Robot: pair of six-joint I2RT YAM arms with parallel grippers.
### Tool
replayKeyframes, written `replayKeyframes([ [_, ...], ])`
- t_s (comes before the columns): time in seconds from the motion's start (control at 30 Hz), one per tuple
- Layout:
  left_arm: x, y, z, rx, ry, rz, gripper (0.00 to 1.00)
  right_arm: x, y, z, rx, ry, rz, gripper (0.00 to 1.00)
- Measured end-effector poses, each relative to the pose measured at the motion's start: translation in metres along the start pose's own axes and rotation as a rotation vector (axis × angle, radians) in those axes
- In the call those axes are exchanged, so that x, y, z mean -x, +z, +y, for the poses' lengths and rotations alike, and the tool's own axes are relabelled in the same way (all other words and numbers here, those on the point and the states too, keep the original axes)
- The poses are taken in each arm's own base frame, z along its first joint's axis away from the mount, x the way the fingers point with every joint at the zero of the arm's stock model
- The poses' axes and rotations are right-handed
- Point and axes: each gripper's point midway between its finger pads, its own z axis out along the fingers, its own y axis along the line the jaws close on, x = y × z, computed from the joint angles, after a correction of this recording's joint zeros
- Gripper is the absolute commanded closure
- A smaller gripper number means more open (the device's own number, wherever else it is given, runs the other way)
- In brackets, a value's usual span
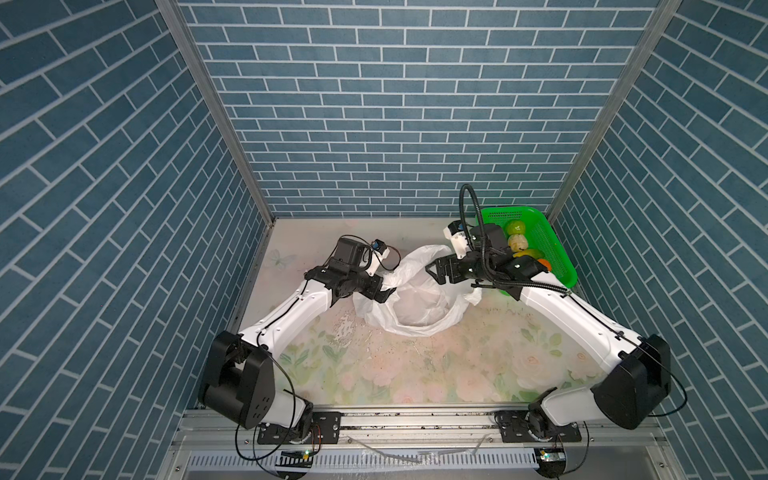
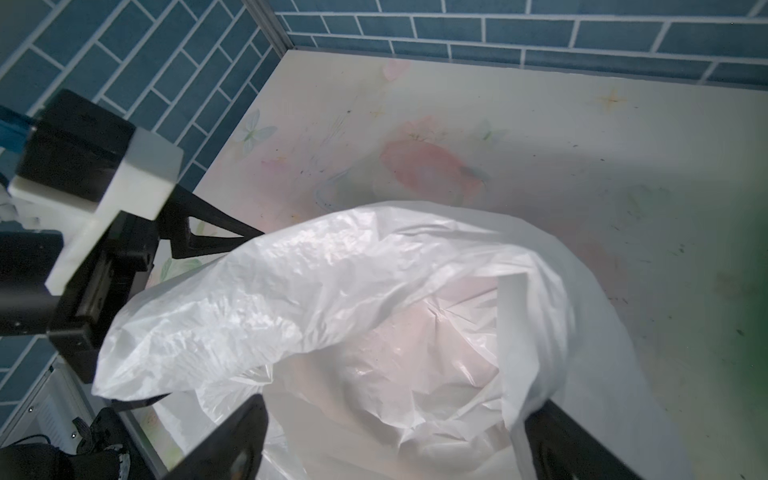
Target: Untie the knot of the plastic bag and take out the fruit
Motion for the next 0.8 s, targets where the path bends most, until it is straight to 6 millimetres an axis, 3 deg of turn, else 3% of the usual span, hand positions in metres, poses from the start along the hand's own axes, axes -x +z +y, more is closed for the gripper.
replayKeyframes([
  [0.2, 0.009, 0.001, 0.001, 0.006, -0.004, -0.008, 0.05, 0.000, 0.027, 0.029, 0.103, 0.018, 0.016, 0.05],
  [0.43, 0.005, 0.010, 0.000, -0.003, -0.023, 0.013, 0.06, 0.027, 0.034, 0.046, 0.202, 0.180, -0.102, 0.10],
  [0.5, 0.008, 0.011, -0.002, -0.013, -0.021, 0.004, 0.06, 0.030, 0.041, 0.047, 0.217, 0.221, -0.113, 0.17],
  [0.7, 0.011, 0.011, -0.004, -0.023, -0.018, -0.013, 0.05, 0.028, 0.062, 0.046, 0.232, 0.315, -0.106, 0.55],
  [0.8, 0.008, 0.010, -0.005, -0.027, -0.019, -0.016, 0.05, 0.028, 0.067, 0.043, 0.221, 0.349, -0.107, 0.69],
])
